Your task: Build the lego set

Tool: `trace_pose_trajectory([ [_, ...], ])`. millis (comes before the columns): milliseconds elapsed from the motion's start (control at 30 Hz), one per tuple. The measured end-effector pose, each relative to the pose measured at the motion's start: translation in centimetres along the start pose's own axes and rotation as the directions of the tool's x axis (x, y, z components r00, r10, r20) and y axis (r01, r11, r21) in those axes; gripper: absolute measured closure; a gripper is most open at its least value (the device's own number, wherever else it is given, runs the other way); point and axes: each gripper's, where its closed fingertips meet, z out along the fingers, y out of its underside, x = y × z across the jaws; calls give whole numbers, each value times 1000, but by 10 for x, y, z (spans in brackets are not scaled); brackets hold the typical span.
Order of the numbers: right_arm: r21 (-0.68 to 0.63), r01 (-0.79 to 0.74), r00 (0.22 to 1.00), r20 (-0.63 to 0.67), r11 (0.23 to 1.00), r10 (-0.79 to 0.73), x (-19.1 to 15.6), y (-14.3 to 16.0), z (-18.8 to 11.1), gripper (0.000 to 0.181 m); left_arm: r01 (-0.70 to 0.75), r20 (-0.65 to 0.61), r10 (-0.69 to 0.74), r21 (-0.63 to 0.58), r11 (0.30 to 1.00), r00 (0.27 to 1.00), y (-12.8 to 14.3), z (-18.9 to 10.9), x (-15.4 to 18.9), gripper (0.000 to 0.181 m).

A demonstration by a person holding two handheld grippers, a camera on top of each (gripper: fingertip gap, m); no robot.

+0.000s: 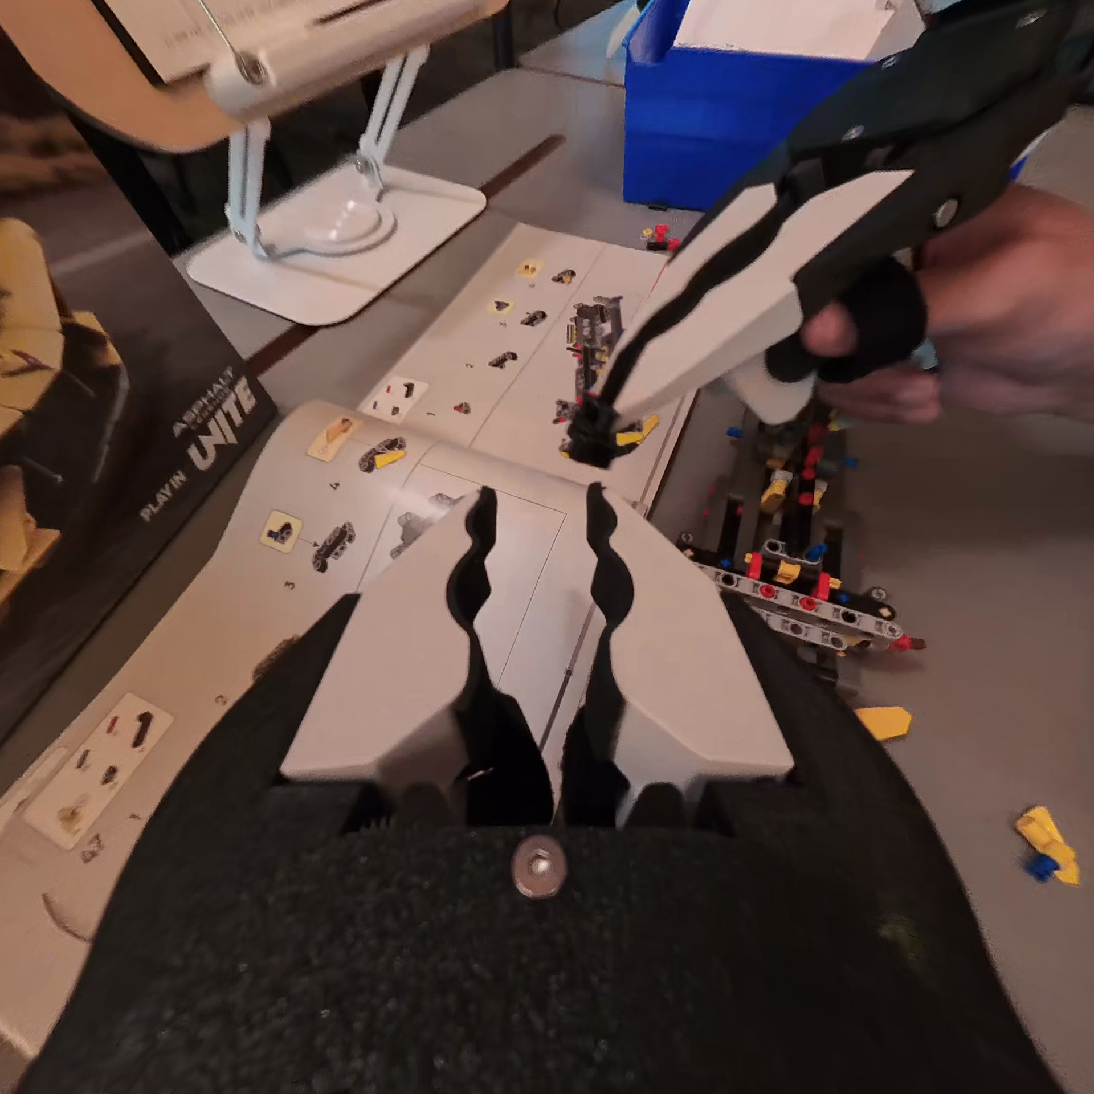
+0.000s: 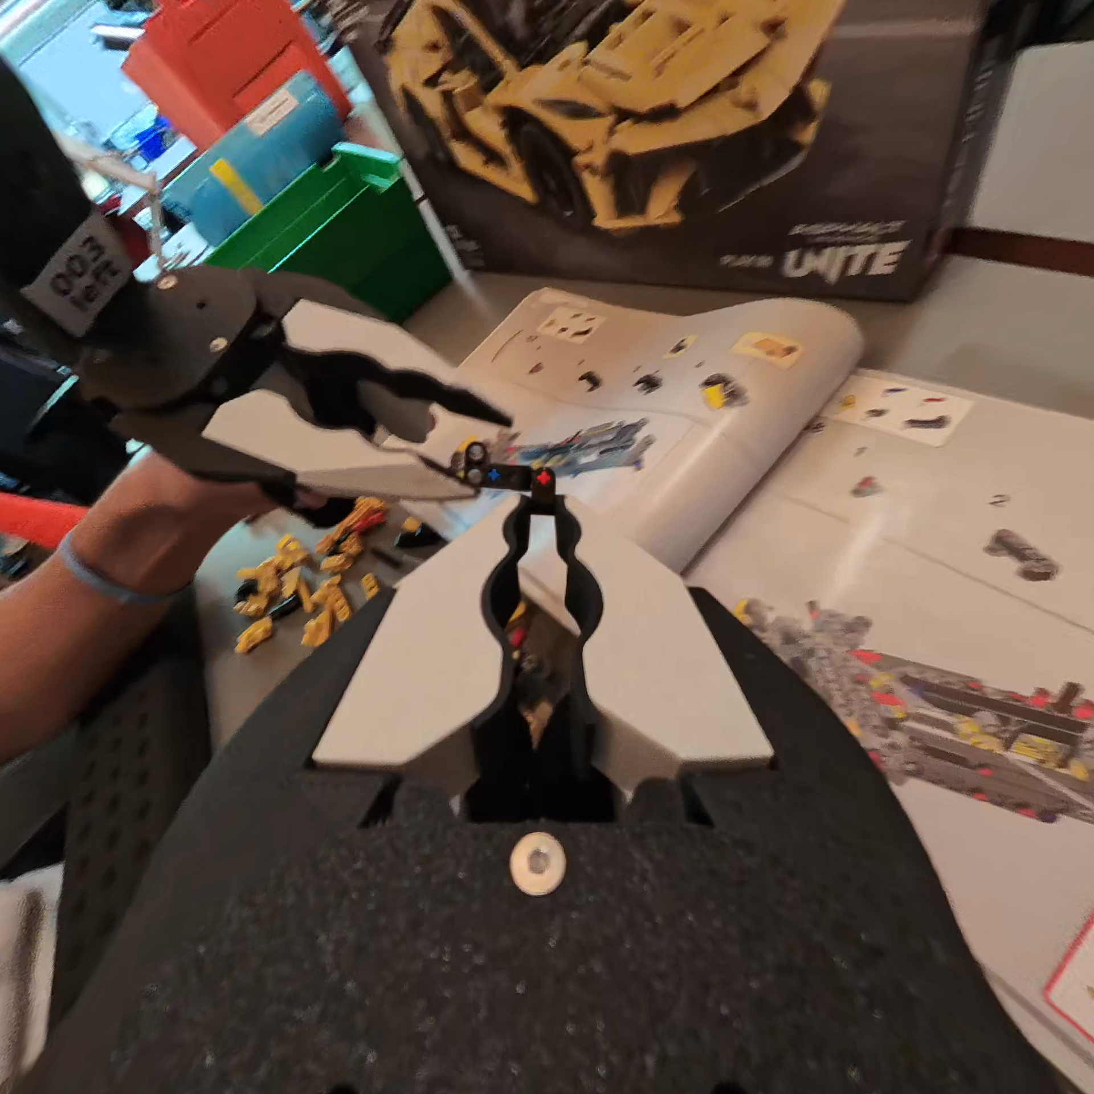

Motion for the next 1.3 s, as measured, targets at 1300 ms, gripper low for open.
trace_pose_trajectory([
  [1300, 51, 275, 961, 23, 960, -276, -18, 2, -10, 154, -214, 80, 205, 135, 968, 976, -11, -9, 15, 174],
])
